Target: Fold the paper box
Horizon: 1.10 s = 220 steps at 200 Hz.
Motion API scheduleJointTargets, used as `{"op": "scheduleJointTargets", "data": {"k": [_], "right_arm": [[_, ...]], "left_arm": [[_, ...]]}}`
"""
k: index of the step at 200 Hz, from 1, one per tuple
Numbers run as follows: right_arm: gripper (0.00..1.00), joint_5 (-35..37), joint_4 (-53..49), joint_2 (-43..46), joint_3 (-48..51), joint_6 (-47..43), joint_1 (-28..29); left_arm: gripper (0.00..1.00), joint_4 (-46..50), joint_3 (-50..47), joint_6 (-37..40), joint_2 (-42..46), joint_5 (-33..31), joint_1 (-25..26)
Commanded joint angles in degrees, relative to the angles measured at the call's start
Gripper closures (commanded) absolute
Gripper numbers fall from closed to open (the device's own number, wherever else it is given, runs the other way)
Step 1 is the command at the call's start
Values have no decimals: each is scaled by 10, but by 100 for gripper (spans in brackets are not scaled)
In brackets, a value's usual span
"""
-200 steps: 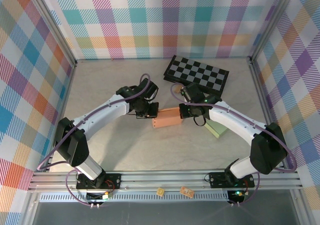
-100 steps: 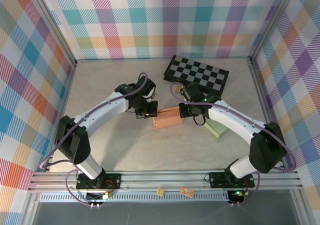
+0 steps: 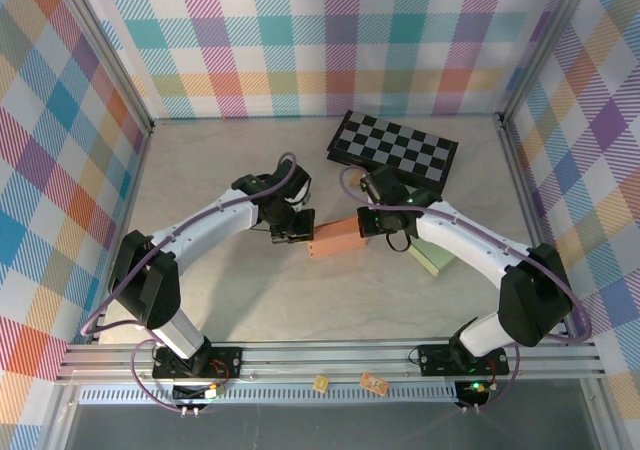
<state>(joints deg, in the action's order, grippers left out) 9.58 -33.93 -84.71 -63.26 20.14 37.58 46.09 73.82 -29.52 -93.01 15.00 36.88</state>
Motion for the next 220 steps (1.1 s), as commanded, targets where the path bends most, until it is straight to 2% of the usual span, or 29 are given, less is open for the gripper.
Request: {"op": "scheduleJointTargets", "data": {"k": [1,40,65,94,122,138,166,206,220], "right_arm": [[100,-9,-17,-1,23,-2,6],[100,-4,-19,7,33,-1,5],[84,-4,-30,16,25,4,5],[70,-22,-58,30,7,26,6],[53,-58,-80,63,0,78,5],[47,-96,-81,78,-6,110,6],[42,-166,-78,80,-21,199,0],[34,-272,-56,64,-25,442,-52],[32,-282,-68,64,-30,509,-69]], "left_arm": [[96,4,-20,6,5,1,4],[96,8,-19,8,8,-9,7],[96,10,-17,9,5,-11,10],[97,12,-13,10,1,-13,12],[97,14,-11,11,1,-13,13],[97,12,-11,11,-1,-11,12],[97,11,-8,11,-4,-11,14],[97,11,-6,10,-6,-8,17],[96,10,-5,9,-6,-8,18]]}}
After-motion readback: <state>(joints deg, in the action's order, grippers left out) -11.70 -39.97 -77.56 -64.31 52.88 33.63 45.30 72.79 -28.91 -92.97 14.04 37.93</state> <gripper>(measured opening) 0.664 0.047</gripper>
